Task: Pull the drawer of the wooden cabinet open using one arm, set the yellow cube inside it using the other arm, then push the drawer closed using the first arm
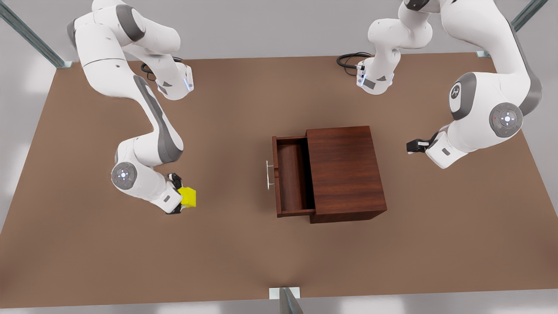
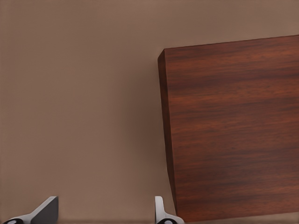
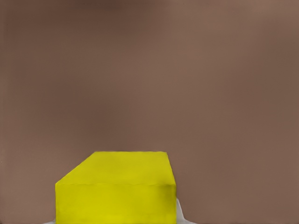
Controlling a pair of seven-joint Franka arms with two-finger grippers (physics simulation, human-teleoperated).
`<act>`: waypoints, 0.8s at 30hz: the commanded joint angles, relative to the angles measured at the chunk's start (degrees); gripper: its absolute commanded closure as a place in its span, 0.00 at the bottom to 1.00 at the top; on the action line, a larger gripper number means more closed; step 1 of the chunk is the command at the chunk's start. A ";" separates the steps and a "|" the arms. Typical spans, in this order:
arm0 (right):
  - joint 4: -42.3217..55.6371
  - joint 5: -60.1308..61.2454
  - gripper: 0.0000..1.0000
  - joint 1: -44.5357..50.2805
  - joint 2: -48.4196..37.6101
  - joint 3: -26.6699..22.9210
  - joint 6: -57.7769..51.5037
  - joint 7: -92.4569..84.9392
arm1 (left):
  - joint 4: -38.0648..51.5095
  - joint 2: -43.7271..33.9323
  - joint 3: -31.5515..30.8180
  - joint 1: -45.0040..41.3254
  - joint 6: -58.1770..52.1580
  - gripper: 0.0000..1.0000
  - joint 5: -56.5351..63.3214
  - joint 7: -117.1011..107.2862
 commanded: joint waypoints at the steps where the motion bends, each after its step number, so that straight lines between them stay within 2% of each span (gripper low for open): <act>1: 1.73 0.76 0.40 0.27 -0.34 3.34 -6.92 22.56 | 0.02 -0.06 0.00 0.01 -0.02 0.00 -0.02 -0.59; 2: 3.13 0.67 0.40 0.36 -0.26 5.63 -7.71 26.25 | 0.02 -0.06 0.00 0.01 -0.02 0.00 0.06 -0.50; 3: 4.89 0.67 0.40 2.29 -0.26 5.89 -7.97 28.27 | 0.02 -0.06 0.00 0.01 -0.02 0.00 -0.02 -0.59; 8: 12.27 0.67 0.40 10.82 1.41 5.72 -8.24 42.86 | 0.02 -0.06 0.00 0.01 0.07 0.00 0.06 -0.59; 13: 22.03 1.55 0.40 18.03 6.68 5.72 -7.10 51.12 | 0.02 0.03 0.00 0.01 0.07 0.00 -0.02 -0.59; 21: 27.31 1.29 0.40 27.69 14.59 4.93 2.04 61.50 | 0.11 0.03 0.00 -0.43 0.07 0.00 0.06 -0.59; 22: 27.31 1.29 0.40 30.15 15.12 2.04 2.04 61.59 | 0.20 0.03 0.00 -0.43 0.07 0.00 0.06 -0.59; 24: 27.22 1.20 0.40 32.35 16.18 -0.25 1.87 61.50 | 0.46 0.12 0.00 -0.43 0.51 0.00 0.06 -0.68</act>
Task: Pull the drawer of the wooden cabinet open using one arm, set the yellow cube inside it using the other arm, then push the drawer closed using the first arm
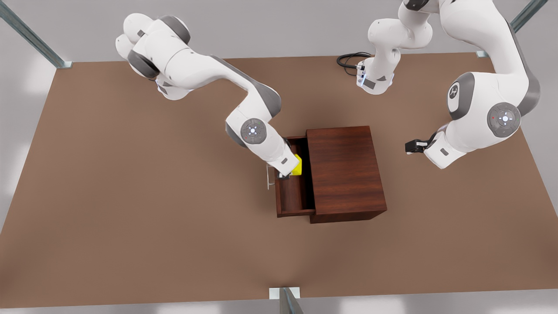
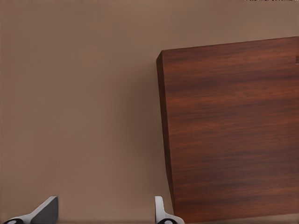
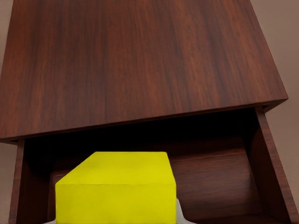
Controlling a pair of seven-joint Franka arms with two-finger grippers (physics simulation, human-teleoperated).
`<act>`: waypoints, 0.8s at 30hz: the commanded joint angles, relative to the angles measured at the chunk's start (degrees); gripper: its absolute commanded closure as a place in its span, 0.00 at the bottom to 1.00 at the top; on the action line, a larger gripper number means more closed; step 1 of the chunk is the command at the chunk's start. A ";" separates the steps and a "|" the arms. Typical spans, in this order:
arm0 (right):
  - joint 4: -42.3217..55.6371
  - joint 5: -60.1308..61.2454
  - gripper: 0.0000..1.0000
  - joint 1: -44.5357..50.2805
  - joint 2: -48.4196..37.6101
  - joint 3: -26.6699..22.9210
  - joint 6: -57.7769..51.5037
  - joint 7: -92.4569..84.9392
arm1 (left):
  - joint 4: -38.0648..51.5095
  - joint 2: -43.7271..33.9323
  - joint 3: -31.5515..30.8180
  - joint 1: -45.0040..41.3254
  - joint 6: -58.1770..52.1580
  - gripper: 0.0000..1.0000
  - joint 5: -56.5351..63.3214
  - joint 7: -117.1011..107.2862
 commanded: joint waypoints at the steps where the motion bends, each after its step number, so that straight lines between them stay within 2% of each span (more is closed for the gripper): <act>1: 0.03 -0.39 0.40 1.73 0.53 -2.06 2.45 23.14 | 0.09 -0.05 0.00 0.01 0.32 0.00 0.04 -0.23; 4: -0.15 -0.65 0.40 3.57 1.41 -3.73 2.01 22.87 | 0.09 -0.05 0.00 0.01 0.32 0.00 0.04 -0.23; 5: -0.06 -0.65 0.34 3.66 1.58 -3.99 2.18 22.96 | 0.09 -0.05 0.00 0.01 0.41 0.00 0.04 -0.15; 6: -0.06 -0.57 0.00 3.66 1.49 -4.17 2.09 23.05 | 0.09 -0.05 0.00 0.09 0.41 0.00 0.04 -0.15; 10: 0.03 -0.48 0.00 3.49 0.97 -4.52 1.57 22.70 | 0.44 0.04 0.00 -0.34 1.11 0.00 0.04 -0.15; 11: -0.32 0.13 0.00 0.43 -2.88 -4.44 -2.72 22.52 | 0.53 0.04 0.00 -1.13 1.11 0.00 0.04 -0.15; 14: -1.64 0.05 0.00 -18.83 -13.36 -4.60 -24.97 19.01 | 2.64 0.83 0.00 -3.77 1.29 0.00 -0.57 -2.07; 15: -6.38 -0.21 0.00 -23.93 -16.96 -5.57 -24.27 19.36 | 3.51 1.01 0.00 -10.44 2.25 0.00 -2.51 -17.09; 16: -10.86 -0.65 0.00 -27.80 -19.42 -6.10 -23.92 19.45 | 8.78 2.68 -0.17 -16.07 3.30 0.00 -6.90 -25.36; 17: -21.14 -2.85 0.00 -28.86 -24.86 -8.47 -18.30 21.64 | 13.78 6.18 -0.35 -22.92 10.42 0.00 -4.72 -38.79; 18: -26.68 -3.47 0.00 -29.12 -28.12 -10.93 -16.98 24.81 | 24.86 15.41 -0.26 -27.58 11.04 0.00 -2.78 -51.19; 19: -29.06 -3.55 0.00 -30.09 -29.27 -11.55 -16.80 25.68 | 30.32 21.22 -0.09 -31.28 15.69 0.00 -1.54 -64.19; 21: -37.06 -4.79 0.00 -30.27 -33.75 -12.25 -11.61 34.81 | 32.34 27.81 0.09 -37.96 26.06 0.00 7.15 -80.91; 23: -36.97 -4.52 0.00 -30.44 -33.31 -12.34 -12.14 37.29 | 33.66 32.47 0.26 -40.86 38.45 0.00 9.35 -94.62; 24: -36.62 -4.52 0.00 -30.53 -32.17 -12.43 -11.70 38.87 | 34.10 35.81 0.44 -42.97 45.31 0.00 14.18 -104.54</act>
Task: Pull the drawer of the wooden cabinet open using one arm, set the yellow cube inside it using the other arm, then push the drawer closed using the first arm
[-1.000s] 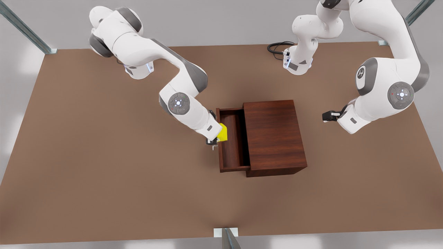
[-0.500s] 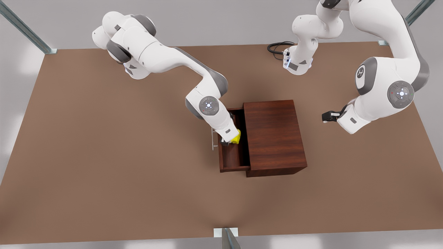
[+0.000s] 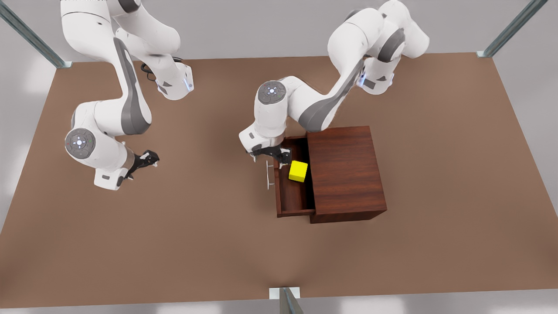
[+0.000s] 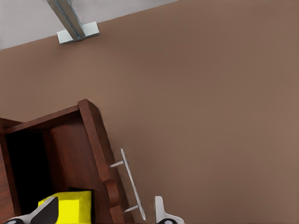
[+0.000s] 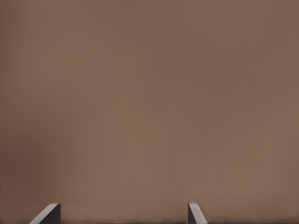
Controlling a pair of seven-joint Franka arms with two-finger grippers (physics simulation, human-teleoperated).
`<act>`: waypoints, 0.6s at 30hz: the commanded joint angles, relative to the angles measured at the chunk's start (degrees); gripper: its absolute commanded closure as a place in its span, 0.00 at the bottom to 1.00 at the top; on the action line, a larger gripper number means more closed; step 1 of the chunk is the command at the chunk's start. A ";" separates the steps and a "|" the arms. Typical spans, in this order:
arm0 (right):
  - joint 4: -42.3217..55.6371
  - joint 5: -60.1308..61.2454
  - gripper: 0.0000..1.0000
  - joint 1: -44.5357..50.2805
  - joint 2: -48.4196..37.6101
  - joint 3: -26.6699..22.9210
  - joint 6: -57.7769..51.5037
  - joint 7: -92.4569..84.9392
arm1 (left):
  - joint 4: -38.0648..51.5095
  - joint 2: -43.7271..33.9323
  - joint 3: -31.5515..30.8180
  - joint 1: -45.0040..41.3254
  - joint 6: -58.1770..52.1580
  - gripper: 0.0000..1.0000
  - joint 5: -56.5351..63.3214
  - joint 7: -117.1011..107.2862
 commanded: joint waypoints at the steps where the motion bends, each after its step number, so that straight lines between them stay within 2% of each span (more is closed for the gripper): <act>1: -0.07 -0.55 0.00 -0.46 0.65 -0.11 1.46 20.39 | 1.84 4.64 0.14 -2.74 24.58 0.00 9.47 -77.55; 3: 0.46 -0.55 0.00 -2.21 0.39 -0.20 -0.03 21.19 | 1.93 7.80 3.04 -5.55 29.51 0.00 9.82 -79.66; 5: 0.73 -0.63 0.00 -3.18 0.65 -0.64 -1.70 23.47 | 1.40 8.86 3.39 -7.48 29.16 0.00 9.82 -79.75; 7: 0.73 -0.72 0.00 -3.09 1.27 -0.72 -1.88 25.41 | -0.18 9.30 3.31 -8.72 22.40 0.00 9.74 -76.24; 12: 1.08 -0.55 0.00 -2.56 2.85 -0.46 -1.79 26.11 | -1.76 12.90 2.87 -9.42 17.91 0.00 9.38 -67.80; 14: 1.16 -0.55 0.00 -2.48 3.12 -0.37 -1.79 26.29 | -1.76 12.82 2.87 -9.42 16.43 0.00 8.94 -60.08; 18: 1.16 -0.46 0.00 -2.48 3.91 -0.28 -1.79 26.29 | -1.68 11.59 2.87 -9.07 6.67 0.00 6.48 -46.88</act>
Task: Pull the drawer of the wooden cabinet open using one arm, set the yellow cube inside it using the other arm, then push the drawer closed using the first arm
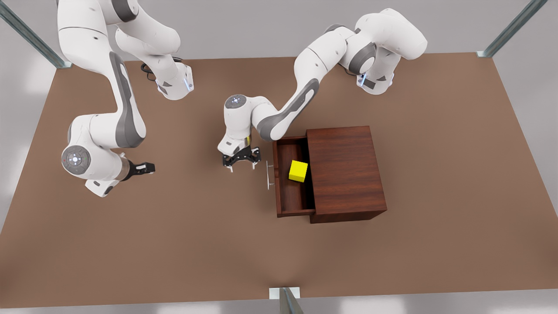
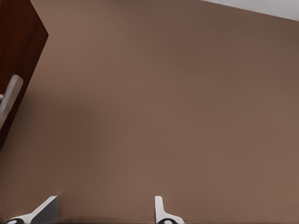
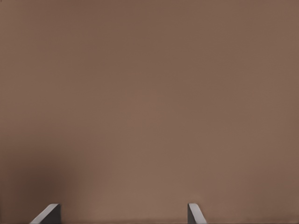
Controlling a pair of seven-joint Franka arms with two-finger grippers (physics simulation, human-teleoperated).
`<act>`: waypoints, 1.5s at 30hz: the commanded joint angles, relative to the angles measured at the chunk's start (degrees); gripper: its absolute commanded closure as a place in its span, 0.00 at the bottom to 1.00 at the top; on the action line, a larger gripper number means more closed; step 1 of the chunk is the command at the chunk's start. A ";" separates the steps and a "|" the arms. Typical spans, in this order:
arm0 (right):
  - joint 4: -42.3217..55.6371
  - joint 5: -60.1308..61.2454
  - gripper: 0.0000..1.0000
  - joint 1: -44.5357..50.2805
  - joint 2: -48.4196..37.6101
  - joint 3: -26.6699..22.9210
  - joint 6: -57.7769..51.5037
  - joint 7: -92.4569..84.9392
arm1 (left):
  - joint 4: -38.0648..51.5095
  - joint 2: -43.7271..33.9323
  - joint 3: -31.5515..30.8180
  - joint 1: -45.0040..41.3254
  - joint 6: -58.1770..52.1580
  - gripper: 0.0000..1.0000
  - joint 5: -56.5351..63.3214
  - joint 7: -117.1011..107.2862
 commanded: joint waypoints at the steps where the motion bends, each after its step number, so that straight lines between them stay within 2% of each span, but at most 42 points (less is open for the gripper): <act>1: 0.03 0.08 0.00 -0.02 0.12 0.02 -0.05 10.16 | 0.06 -0.65 0.01 0.06 -8.33 0.00 -0.97 -4.95; 14: 0.56 0.08 0.00 -0.02 0.65 0.02 0.38 10.33 | -0.12 -1.88 0.45 5.60 -11.15 0.00 -1.06 11.75; 21: 0.56 -0.01 0.00 0.07 0.74 0.02 0.47 10.68 | -11.72 -9.09 0.54 7.88 -8.16 0.00 -0.97 16.05; 28: 2.23 -0.01 0.00 -0.02 0.74 0.02 -0.23 10.59 | -16.55 -12.25 0.63 9.56 -7.28 0.00 -0.79 20.71; 37: 3.89 -0.18 0.00 0.07 0.74 0.02 -0.32 10.24 | -16.99 -12.60 1.42 11.23 -7.54 0.00 -0.70 25.46; 38: 3.90 -0.18 0.00 0.07 0.74 0.02 -0.32 10.24 | -15.85 -13.04 1.42 11.23 -8.07 0.00 -2.19 23.27; 39: 3.90 -0.10 0.00 0.07 0.74 0.02 -0.32 10.16 | -12.78 -16.99 2.12 11.31 -11.49 0.00 -6.94 20.71; 40: 3.90 -0.09 0.00 0.07 0.74 0.02 -0.32 10.07 | -7.51 -19.72 3.00 12.89 -21.24 0.00 -8.78 20.71; 41: 3.90 -0.09 0.00 0.07 0.74 0.02 -0.32 9.98 | -5.57 -22.60 2.82 15.52 -26.78 0.00 -9.76 21.67; 42: 3.90 -0.09 0.00 -0.02 0.74 0.02 -0.32 9.98 | -5.65 -26.48 2.38 20.43 -31.60 0.00 -10.63 31.82; 44: 3.90 -0.01 0.00 -0.11 0.74 0.02 -0.32 9.98 | -8.37 -31.58 2.82 37.13 -40.31 0.00 -21.09 73.91; 45: 3.98 -0.27 0.00 -0.11 0.74 0.02 -0.32 10.16 | -17.82 -36.83 2.82 40.92 -36.41 0.00 -21.53 80.20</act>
